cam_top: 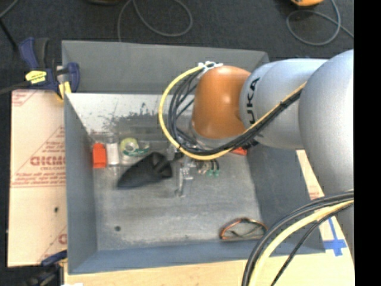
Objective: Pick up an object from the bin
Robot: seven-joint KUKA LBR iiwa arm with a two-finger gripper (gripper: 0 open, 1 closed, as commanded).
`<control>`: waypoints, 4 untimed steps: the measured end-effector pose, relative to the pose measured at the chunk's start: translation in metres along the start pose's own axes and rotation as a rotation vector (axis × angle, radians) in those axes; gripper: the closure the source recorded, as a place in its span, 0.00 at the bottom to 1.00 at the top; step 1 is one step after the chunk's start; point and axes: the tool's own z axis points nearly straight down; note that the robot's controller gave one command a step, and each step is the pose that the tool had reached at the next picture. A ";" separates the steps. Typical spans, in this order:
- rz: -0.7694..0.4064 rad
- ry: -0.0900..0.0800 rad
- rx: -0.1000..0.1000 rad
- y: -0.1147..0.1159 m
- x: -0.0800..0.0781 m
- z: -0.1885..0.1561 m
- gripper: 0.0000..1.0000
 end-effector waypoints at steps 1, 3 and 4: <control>0.003 0.009 0.000 0.013 -0.010 0.020 0.00; -0.060 0.005 -0.003 0.032 -0.021 0.045 0.00; -0.055 -0.007 -0.005 0.034 -0.023 0.042 1.00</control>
Offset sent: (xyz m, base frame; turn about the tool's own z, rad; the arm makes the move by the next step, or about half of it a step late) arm 0.0198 0.0310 -0.0150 -0.1274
